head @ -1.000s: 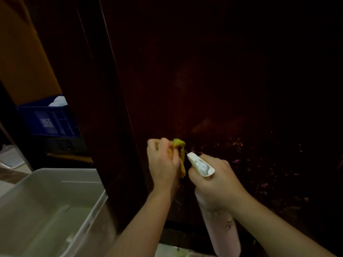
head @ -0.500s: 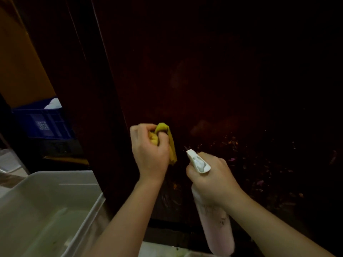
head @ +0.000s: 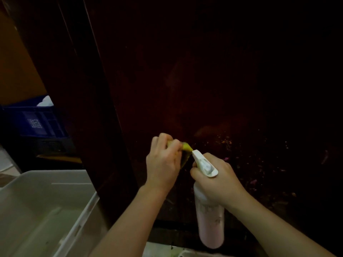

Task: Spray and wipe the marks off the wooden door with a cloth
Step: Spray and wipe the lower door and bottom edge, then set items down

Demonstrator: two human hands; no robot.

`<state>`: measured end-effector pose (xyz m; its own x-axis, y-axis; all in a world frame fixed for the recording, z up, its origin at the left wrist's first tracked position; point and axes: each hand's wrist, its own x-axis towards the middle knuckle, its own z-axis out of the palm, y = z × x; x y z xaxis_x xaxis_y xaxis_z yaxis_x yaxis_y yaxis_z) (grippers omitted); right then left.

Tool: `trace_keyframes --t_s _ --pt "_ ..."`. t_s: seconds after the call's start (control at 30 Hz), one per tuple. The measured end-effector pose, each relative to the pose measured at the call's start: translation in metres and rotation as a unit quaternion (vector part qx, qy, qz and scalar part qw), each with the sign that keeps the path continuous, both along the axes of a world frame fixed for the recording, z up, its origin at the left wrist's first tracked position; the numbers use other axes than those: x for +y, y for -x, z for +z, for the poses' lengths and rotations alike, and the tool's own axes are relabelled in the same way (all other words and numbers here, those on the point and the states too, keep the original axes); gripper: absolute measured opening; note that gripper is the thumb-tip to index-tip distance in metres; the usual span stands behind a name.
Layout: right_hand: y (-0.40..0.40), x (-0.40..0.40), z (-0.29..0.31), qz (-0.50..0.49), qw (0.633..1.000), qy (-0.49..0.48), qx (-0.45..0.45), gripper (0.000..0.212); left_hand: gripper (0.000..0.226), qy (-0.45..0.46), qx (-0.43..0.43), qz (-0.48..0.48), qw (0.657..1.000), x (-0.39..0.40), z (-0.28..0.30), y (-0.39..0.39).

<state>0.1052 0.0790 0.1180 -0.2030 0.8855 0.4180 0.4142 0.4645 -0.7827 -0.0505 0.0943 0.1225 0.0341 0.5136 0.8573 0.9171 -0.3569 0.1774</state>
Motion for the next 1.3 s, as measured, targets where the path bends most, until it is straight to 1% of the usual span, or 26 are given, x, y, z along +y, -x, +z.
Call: trace_keyframes --t_s 0.07,0.1,0.13,0.17,0.2,0.27,0.3,0.37,0.4,0.47,0.5,0.53,0.6,0.67,0.77,0.83,0.9,0.97,1.07,1.13,1.23,1.3 --pt "-0.001 0.001 0.0 -0.029 0.997 -0.022 -0.07 0.02 0.015 0.026 0.045 -0.012 0.999 -0.002 -0.006 0.005" --pt "-0.001 0.001 0.0 -0.037 0.994 -0.029 -0.101 0.022 0.013 0.037 0.06 -0.018 0.997 -0.003 -0.008 0.007" --pt "-0.001 0.0 0.0 -0.044 0.993 -0.03 -0.108 0.023 0.008 0.046 0.064 -0.024 0.997 -0.004 -0.01 0.01" --pt "0.0 -0.001 0.0 -0.053 0.994 -0.028 -0.095 0.023 0.005 0.054 0.055 -0.03 0.997 -0.004 -0.012 0.013" --pt "0.0 -0.001 0.0 -0.061 0.995 -0.022 -0.073 0.024 0.006 0.06 0.035 -0.037 0.997 -0.005 -0.012 0.014" --pt "0.001 -0.001 0.001 -0.046 0.998 0.004 -0.044 0.023 0.009 0.065 -0.047 -0.057 0.995 -0.005 -0.007 0.015" --pt "0.0 -0.001 0.003 -0.023 0.999 0.027 -0.032 0.022 0.012 0.056 -0.098 -0.065 0.991 -0.005 -0.003 0.016" --pt "-0.001 -0.001 0.006 0.023 0.998 0.057 -0.001 0.018 0.019 0.01 -0.178 -0.061 0.982 -0.006 0.008 0.014" --pt "-0.002 -0.002 0.007 0.037 0.998 0.059 0.006 0.014 0.019 -0.019 -0.2 -0.058 0.978 -0.006 0.015 0.013" --pt "-0.005 -0.003 0.006 0.04 0.998 0.054 0.014 0.01 0.014 -0.057 -0.216 -0.062 0.973 -0.004 0.025 0.009" --pt "-0.006 -0.004 0.005 0.025 0.999 0.041 0.016 0.009 0.011 -0.062 -0.215 -0.066 0.972 -0.002 0.029 0.007" --pt "-0.007 -0.004 0.004 0.0 1.0 0.018 0.012 0.014 0.008 -0.057 -0.211 -0.07 0.973 -0.001 0.03 0.003" --pt "-0.011 -0.006 0.005 -0.049 0.998 -0.027 -0.017 0.02 0.006 -0.03 -0.194 -0.072 0.978 0.003 0.028 -0.005" --pt "-0.015 -0.007 0.005 -0.071 0.995 -0.045 -0.045 0.02 0.007 -0.012 -0.179 -0.066 0.981 0.008 0.022 -0.013" --pt "-0.022 -0.007 0.005 -0.075 0.997 -0.004 -0.022 0.02 0.006 -0.013 -0.16 -0.063 0.985 0.011 0.016 -0.016" --pt "-0.027 -0.007 0.005 -0.046 0.999 0.018 -0.003 0.019 0.007 -0.021 -0.128 -0.071 0.989 0.01 0.013 -0.015" --pt "-0.031 -0.008 0.006 -0.009 0.999 0.035 -0.001 0.014 0.012 -0.025 -0.089 -0.065 0.994 0.008 0.008 -0.017" --pt "-0.034 -0.009 0.005 0.011 0.999 0.046 0.008 0.007 0.007 -0.016 -0.052 -0.051 0.997 0.007 0.002 -0.019" --pt "-0.035 -0.008 0.004 -0.021 0.999 0.017 0.031 0.007 0.007 0.005 0.021 -0.039 0.999 0.005 -0.007 -0.022" --pt "-0.037 -0.007 0.004 -0.065 0.998 -0.003 0.014 0.014 0.011 0.023 0.061 -0.047 0.997 0.005 -0.012 -0.024" --pt "-0.039 -0.009 0.003 -0.112 0.993 -0.019 -0.025 0.022 0.011 0.047 0.069 -0.057 0.995 0.003 -0.015 -0.026" --pt "-0.04 -0.011 0.002 -0.122 0.991 -0.024 -0.042 0.023 0.006 0.055 0.034 -0.068 0.996 0.002 -0.013 -0.026"
